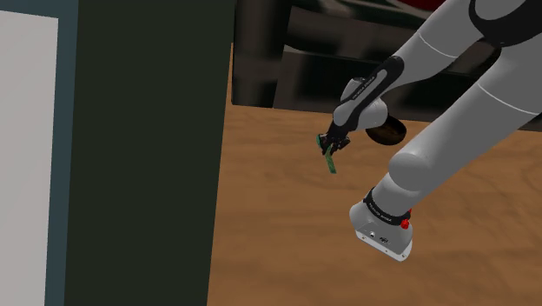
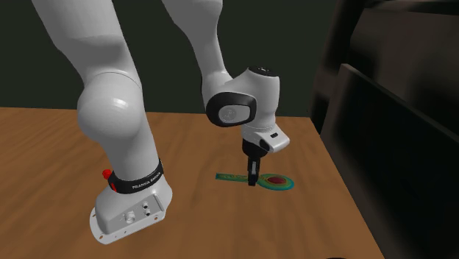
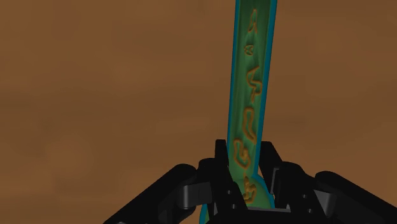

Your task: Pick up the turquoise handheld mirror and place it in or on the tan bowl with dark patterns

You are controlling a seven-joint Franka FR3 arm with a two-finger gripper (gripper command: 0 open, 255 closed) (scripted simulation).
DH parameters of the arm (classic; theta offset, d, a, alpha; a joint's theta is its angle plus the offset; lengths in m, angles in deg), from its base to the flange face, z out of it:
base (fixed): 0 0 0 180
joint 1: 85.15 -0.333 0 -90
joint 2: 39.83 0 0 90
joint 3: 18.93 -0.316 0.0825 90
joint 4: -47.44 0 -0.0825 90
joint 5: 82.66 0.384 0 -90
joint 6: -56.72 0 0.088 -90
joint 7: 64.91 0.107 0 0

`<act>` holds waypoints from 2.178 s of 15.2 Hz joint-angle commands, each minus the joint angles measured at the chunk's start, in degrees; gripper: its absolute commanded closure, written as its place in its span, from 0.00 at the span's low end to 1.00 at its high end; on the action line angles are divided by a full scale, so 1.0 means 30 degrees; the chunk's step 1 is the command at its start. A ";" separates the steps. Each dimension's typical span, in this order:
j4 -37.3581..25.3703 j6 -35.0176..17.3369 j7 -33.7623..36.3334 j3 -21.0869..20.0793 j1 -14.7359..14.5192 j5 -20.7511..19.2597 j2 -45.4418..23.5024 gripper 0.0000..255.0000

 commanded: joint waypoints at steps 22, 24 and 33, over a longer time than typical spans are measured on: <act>-0.0887 0.9646 0.1111 -0.0779 0.1051 -0.1562 0.8776 1.00; -0.1120 1.0412 0.1119 -0.0842 0.1060 -0.1534 0.9310 1.00; -0.2544 1.1506 -0.1551 0.1180 0.2685 -0.2776 0.9080 1.00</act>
